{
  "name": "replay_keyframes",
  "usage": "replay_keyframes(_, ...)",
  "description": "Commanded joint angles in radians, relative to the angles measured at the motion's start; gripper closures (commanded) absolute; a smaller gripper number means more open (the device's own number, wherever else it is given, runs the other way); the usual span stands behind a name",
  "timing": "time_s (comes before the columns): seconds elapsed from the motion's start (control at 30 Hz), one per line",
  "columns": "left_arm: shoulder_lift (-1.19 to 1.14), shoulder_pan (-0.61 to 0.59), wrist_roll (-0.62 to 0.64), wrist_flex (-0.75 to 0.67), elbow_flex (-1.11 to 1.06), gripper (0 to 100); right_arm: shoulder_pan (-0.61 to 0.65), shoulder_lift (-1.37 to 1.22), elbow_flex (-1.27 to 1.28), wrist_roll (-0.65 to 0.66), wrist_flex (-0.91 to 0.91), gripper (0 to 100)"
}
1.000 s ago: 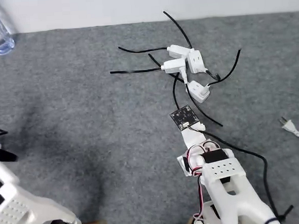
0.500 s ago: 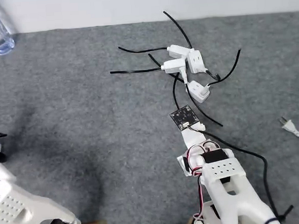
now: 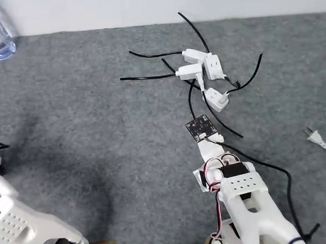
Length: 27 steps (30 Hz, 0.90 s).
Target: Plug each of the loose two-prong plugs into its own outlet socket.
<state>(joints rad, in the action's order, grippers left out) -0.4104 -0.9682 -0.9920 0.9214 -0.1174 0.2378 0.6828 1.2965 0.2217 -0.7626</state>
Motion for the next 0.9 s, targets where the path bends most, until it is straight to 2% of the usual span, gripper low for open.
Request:
replay_keyframes(0.0,0.003,0.043,-0.005,0.086,0.025,86,0.004,0.01,-0.009,0.011,0.015,74.2)
replay_keyframes(0.13,0.005,0.066,-0.003,0.12,0.025,99,0.004,0.01,-0.009,0.011,0.015,74.2)
replay_keyframes(0.37,0.003,0.06,-0.003,0.121,0.025,98,0.004,0.01,-0.009,0.012,0.015,74.2)
replay_keyframes(0.47,0.014,0.057,-0.005,0.166,0.008,98,-0.002,0.018,-0.009,0.012,0.012,74.3)
replay_keyframes(0.57,0.046,0.086,-0.006,0.293,0.044,99,-0.039,0.019,-0.015,0.014,0.007,77.1)
replay_keyframes(0.73,0.178,0.207,-0.009,0.559,0.108,99,-0.116,0.021,-0.031,0.011,0.015,90.1)
replay_keyframes(0.87,0.339,0.348,-0.009,0.7,0.137,99,-0.148,0.021,-0.04,0.003,0.015,85.2)
